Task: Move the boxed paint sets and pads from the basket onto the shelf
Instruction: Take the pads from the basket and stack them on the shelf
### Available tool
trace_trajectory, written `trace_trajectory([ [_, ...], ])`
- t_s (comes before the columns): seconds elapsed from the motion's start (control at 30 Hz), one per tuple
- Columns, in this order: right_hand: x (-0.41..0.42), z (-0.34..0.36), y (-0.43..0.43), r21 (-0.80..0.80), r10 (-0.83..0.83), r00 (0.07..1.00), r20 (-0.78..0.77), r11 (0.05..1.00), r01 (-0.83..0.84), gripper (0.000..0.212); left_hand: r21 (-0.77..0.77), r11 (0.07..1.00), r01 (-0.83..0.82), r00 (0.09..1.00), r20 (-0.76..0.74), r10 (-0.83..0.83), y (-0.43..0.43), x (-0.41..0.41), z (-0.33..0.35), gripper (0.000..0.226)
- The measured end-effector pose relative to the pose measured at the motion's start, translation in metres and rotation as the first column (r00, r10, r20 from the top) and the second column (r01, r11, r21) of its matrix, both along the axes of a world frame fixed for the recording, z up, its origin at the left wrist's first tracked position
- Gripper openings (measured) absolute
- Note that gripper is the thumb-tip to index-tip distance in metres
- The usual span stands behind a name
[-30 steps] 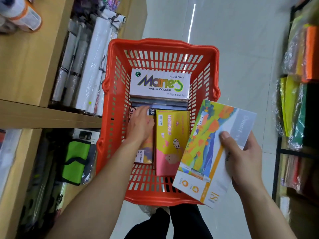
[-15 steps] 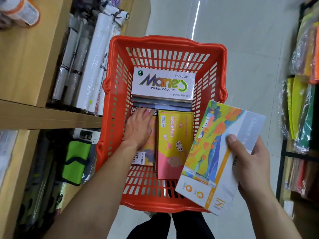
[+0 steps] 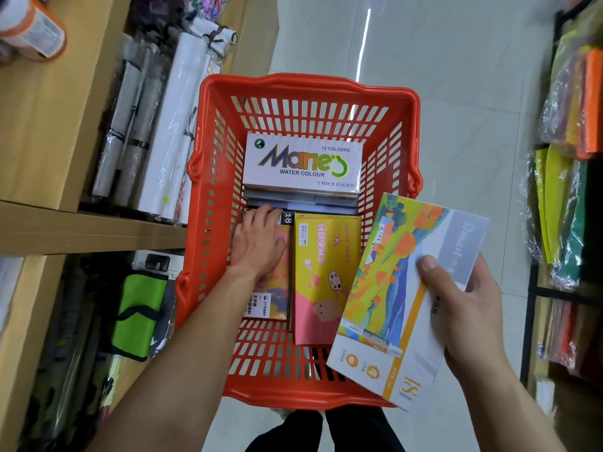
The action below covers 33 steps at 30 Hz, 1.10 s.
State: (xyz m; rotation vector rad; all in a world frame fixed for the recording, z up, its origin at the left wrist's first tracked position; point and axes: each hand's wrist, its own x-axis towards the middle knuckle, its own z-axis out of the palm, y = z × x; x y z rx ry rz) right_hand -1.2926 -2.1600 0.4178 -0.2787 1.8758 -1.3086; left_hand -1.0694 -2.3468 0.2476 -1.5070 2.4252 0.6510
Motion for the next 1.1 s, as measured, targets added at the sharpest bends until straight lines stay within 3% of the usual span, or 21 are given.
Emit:
trace_trajectory([
  [0.2,0.002,0.001,-0.003,0.016,0.022,1.000,-0.018,1.000,-0.022,0.042,-0.024,0.999,-0.035,0.999,-0.033,0.034,-0.002,-0.002,-0.002,0.061],
  [0.3,0.004,0.001,-0.004,0.013,0.024,1.000,-0.017,1.000,-0.024,0.046,-0.019,0.998,-0.060,0.998,-0.030,0.059,-0.006,-0.005,-0.001,0.050],
  [0.53,0.004,0.001,-0.003,0.011,0.029,0.999,-0.024,1.000,-0.029,0.048,0.012,0.999,-0.034,0.999,0.029,0.034,-0.008,-0.005,0.002,0.049],
  [0.7,0.006,0.003,-0.003,-0.007,0.024,1.000,-0.020,1.000,-0.024,0.048,-0.067,0.998,-0.013,0.995,0.096,0.020,-0.011,-0.015,0.025,0.045],
  [1.1,0.010,0.005,-0.009,-0.036,0.018,0.999,-0.038,0.999,-0.020,0.037,0.104,0.994,0.012,0.999,-0.035,-0.008,-0.020,-0.004,0.114,0.026],
])
